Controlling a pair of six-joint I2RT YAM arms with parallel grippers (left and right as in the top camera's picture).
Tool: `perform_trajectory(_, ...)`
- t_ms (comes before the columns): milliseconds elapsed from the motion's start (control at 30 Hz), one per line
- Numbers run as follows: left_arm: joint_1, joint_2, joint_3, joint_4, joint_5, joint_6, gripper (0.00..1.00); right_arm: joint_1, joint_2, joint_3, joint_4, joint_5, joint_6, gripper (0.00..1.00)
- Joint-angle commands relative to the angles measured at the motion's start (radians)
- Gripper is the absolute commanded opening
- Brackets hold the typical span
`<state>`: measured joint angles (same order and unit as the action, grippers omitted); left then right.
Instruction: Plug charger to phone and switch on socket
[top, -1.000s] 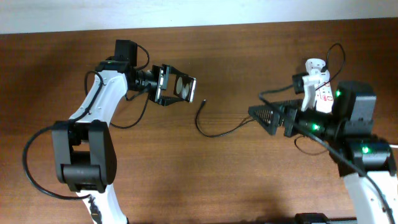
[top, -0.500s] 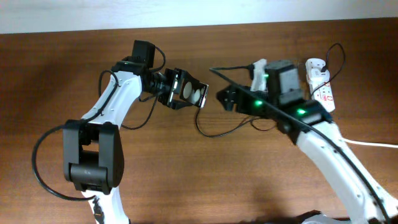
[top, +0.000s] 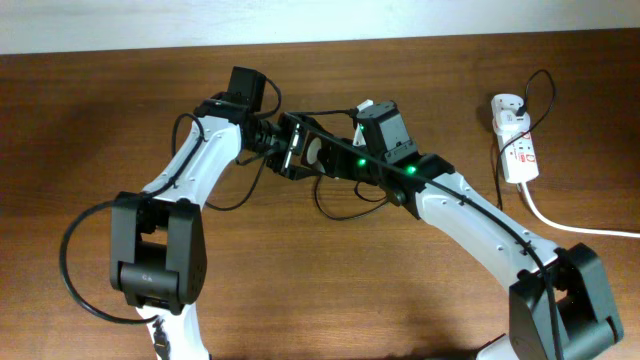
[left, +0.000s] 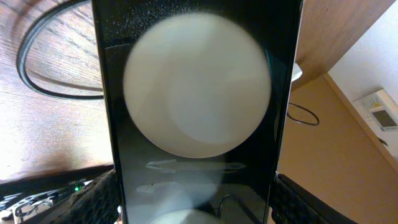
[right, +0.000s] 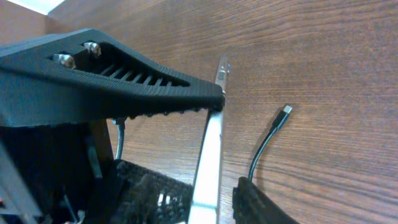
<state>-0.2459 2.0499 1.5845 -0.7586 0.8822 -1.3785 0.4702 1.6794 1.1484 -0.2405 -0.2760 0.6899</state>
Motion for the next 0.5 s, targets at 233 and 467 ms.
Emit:
perform_trajectory(233, -0.005, -0.003, 0.027, 0.002, 0.038, -0.009, 0.0, 0.008, 0.012, 0.015, 0.005, 0.018, 0.0, 0.17)
perform_trajectory(467, -0.005, -0.003, 0.027, 0.002, 0.038, -0.009, 0.03, 0.008, 0.012, 0.015, 0.008, 0.018, 0.0, 0.08)
